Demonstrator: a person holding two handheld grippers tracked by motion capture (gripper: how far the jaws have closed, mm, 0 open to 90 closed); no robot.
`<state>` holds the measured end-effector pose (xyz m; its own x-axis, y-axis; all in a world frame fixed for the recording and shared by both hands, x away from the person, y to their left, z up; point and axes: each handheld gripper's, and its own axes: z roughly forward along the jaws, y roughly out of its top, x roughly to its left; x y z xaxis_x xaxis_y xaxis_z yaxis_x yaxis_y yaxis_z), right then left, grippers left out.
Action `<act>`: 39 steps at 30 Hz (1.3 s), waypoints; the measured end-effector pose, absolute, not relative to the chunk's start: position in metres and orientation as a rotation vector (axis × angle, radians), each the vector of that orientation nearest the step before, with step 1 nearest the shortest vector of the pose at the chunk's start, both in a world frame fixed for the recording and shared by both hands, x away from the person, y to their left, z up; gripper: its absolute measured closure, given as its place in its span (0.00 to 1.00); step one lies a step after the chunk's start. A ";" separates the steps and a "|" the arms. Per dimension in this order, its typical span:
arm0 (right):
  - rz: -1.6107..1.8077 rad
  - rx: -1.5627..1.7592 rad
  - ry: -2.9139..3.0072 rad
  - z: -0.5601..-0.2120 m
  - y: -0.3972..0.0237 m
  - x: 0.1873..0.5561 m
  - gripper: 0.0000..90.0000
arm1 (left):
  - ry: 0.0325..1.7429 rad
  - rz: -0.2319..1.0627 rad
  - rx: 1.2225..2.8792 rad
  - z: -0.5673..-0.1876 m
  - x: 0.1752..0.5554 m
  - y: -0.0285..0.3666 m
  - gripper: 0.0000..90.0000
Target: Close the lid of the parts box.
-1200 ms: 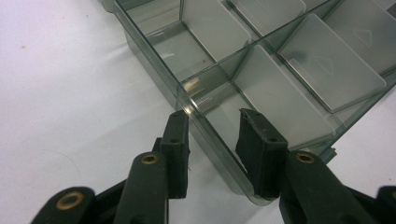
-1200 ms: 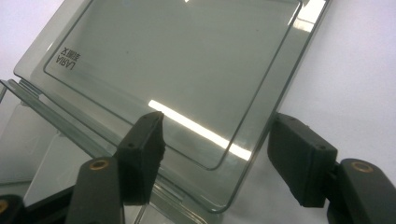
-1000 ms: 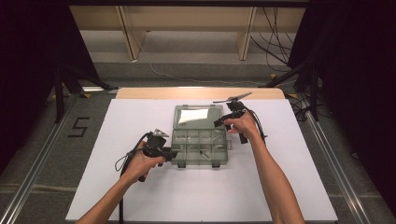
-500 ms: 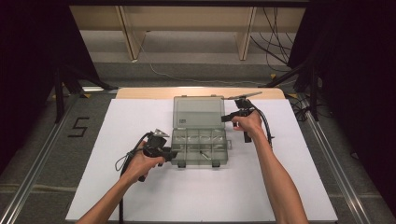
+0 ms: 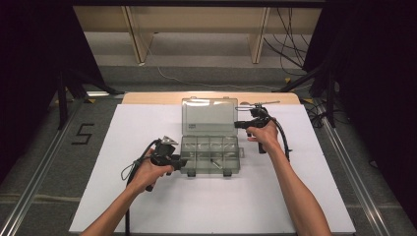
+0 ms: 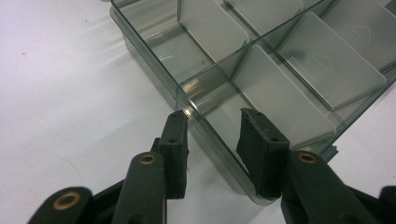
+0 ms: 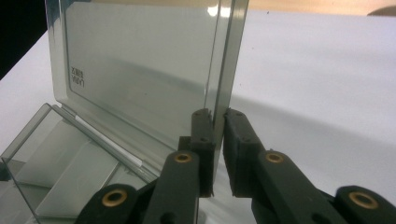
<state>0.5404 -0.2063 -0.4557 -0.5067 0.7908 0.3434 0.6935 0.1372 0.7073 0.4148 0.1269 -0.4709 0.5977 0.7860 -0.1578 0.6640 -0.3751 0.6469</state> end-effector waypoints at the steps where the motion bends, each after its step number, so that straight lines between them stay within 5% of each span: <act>1: 1.289 1.483 2.299 -0.452 -0.205 0.534 0.93 | 1.136 0.233 2.144 -0.471 0.415 0.127 0.69; 39: 1.319 1.083 2.126 -0.462 -0.204 0.497 0.94 | 1.123 0.292 2.149 -0.471 0.413 0.126 0.66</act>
